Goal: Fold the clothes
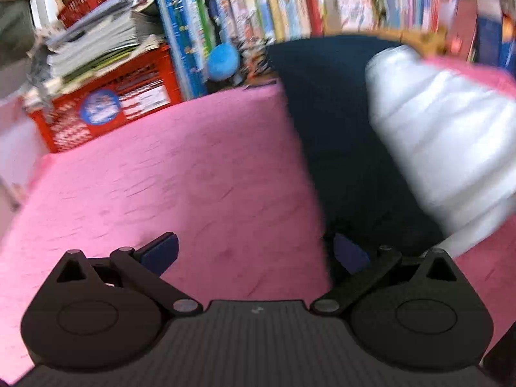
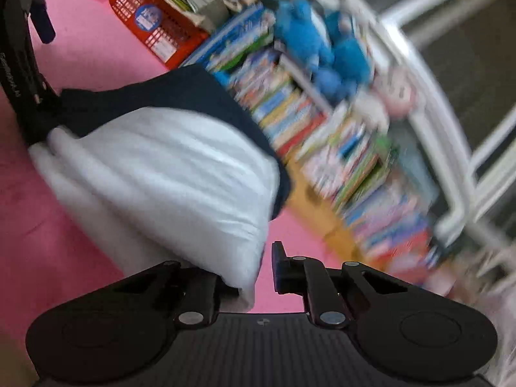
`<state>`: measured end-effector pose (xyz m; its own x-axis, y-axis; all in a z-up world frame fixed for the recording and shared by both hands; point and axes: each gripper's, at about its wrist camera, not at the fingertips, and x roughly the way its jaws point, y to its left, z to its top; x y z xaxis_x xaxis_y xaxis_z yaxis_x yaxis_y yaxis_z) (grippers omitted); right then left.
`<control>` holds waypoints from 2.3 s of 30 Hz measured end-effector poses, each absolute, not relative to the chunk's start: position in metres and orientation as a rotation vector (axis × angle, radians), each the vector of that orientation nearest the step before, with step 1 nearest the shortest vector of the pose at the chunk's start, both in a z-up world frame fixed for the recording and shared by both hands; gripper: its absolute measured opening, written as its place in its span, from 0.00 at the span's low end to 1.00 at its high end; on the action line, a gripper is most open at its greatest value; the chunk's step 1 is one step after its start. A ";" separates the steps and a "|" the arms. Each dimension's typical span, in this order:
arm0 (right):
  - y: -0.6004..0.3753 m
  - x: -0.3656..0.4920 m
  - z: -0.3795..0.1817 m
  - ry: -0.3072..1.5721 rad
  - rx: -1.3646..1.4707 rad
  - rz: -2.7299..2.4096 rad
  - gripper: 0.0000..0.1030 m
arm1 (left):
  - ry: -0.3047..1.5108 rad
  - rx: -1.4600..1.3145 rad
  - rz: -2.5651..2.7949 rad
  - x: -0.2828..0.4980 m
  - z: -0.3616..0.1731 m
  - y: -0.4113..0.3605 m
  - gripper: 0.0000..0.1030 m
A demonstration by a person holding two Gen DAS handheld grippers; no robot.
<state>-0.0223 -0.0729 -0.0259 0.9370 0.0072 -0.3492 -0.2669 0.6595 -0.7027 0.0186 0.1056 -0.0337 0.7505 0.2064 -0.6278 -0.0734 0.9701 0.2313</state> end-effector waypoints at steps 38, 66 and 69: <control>-0.266 0.080 0.010 0.679 0.429 0.530 0.71 | 0.437 0.086 -0.163 0.042 0.008 -0.001 0.98; -0.306 0.241 -0.070 0.717 0.836 0.497 0.69 | 0.443 0.065 -0.244 0.043 -0.011 -0.001 0.96; -0.285 0.250 -0.078 0.761 0.873 0.549 0.66 | 0.467 0.153 -0.272 0.051 -0.023 -0.022 0.96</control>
<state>0.2499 -0.2855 -0.0777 0.6166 0.6999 -0.3605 -0.1220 0.5373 0.8345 0.0507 -0.0216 -0.0233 0.8575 -0.2234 -0.4635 0.2932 0.9524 0.0835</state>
